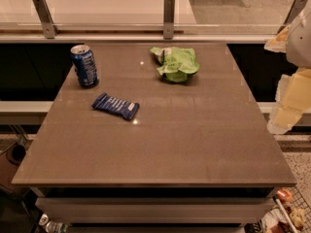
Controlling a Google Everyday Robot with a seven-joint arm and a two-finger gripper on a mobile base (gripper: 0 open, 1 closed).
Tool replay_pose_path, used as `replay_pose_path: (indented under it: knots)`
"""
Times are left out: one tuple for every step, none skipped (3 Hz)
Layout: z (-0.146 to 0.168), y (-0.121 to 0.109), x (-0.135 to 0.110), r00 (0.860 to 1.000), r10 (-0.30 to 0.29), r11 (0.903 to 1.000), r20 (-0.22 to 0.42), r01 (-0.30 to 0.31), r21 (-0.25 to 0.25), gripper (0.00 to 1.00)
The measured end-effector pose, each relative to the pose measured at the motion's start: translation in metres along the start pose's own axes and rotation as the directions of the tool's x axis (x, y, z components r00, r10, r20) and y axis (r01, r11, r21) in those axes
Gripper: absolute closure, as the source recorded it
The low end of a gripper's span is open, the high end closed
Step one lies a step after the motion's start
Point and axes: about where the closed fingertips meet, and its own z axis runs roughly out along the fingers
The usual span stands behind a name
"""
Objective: Pick rxbar blueberry
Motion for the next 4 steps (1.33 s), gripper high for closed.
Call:
replay_pose_path:
  knots:
    - [0.0, 0.0, 0.0, 1.0, 0.0, 1.0, 0.0, 0.0, 0.0, 0.0]
    - [0.008, 0.001, -0.01, 0.997, 0.015, 0.9999, 0.082, -0.015, -0.008, 0.0]
    - [0.03, 0.01, -0.034, 0.967, 0.06, 0.998, 0.246, -0.053, -0.033, 0.0]
    - [0.057, 0.02, -0.068, 0.903, 0.106, 0.9943, 0.417, -0.091, -0.056, 0.0]
